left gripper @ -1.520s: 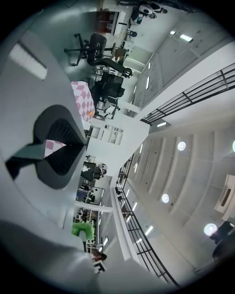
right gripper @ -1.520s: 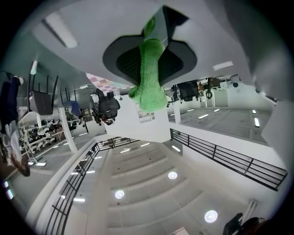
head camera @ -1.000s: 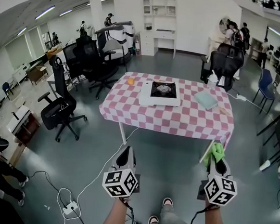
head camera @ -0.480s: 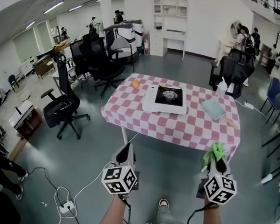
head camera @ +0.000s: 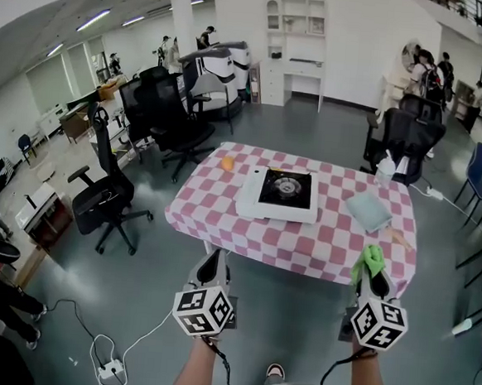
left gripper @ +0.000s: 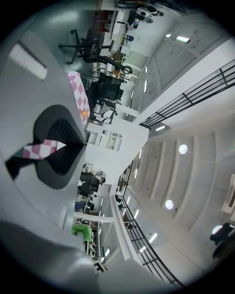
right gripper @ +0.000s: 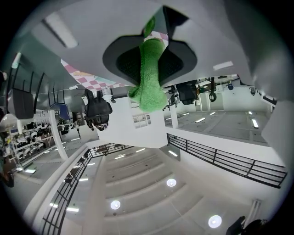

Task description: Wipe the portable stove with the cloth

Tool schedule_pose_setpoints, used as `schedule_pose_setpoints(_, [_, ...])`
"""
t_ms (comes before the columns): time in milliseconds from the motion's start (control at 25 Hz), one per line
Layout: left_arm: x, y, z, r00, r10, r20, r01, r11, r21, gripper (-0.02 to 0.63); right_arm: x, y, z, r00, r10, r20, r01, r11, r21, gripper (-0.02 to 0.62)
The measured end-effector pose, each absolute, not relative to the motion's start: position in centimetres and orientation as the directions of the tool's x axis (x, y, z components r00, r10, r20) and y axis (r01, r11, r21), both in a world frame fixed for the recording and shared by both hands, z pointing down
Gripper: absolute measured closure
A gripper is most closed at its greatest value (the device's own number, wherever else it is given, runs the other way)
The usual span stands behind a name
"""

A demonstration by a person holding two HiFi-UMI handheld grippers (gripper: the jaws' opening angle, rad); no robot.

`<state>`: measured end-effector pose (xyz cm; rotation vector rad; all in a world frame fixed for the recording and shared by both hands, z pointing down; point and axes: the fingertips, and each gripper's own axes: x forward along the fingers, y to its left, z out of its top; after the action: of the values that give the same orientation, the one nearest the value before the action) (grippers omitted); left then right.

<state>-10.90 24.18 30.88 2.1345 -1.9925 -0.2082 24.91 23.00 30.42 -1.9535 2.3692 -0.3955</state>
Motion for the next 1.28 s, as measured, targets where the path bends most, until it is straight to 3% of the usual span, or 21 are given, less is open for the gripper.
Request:
schedule_pose_setpoints(720, [-10.9,12.5,32.9,0.035,-0.995,0.095,-0.971,-0.012,0.240,0.606,25.4,9.8,33.7,-0.241,-0.953,0.184,-0.946,0.188,-0.264,0.517])
schedule_pose_setpoints(1280, [-13.8,-3.7,32.1,0.103,-0.991,0.085,-0.966,-0.079,0.245,0.606,21.7,-4.0,32.6,-0.206,-0.960,0.191,-0.957,0.157,-0.243,0.517])
